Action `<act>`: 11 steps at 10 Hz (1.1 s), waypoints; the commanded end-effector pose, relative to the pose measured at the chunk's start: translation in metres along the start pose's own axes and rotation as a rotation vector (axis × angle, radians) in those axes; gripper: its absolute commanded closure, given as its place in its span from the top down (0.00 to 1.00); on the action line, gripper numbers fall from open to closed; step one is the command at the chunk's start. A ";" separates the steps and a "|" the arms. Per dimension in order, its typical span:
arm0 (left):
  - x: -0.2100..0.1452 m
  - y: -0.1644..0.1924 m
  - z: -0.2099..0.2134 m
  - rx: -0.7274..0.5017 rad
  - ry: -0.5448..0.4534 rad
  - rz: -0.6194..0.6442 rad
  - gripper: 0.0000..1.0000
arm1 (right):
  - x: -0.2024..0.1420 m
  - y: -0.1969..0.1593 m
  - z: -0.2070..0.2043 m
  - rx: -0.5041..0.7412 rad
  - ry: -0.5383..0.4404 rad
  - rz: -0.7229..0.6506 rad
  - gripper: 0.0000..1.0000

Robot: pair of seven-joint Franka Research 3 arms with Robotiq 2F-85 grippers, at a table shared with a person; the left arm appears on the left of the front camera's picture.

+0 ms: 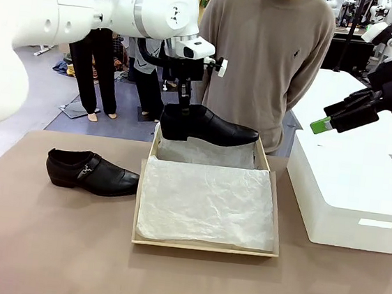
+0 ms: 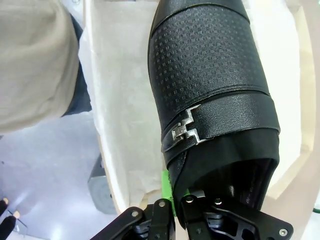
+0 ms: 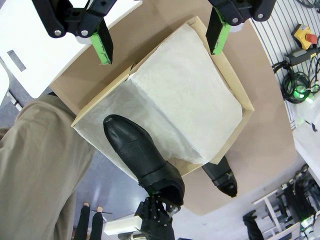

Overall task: Pack the shoes into the box.
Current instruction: Place one shoe of the Shoes into the Shoes Box.

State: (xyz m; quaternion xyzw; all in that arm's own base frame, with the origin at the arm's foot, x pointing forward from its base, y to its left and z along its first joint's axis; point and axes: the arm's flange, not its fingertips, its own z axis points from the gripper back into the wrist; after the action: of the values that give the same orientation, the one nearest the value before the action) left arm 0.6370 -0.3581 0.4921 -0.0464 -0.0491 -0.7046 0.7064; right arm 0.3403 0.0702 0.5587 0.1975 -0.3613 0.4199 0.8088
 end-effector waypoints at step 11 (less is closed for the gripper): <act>0.007 0.029 -0.042 -0.030 0.052 0.156 0.00 | 0.000 -0.001 0.000 0.000 -0.004 -0.002 1.00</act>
State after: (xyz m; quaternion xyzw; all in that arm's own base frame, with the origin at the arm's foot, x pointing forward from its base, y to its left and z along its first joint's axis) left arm 0.6580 -0.3675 0.4403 -0.0458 -0.0209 -0.6628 0.7471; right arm 0.3403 0.0702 0.5587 0.1975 -0.3613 0.4199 0.8088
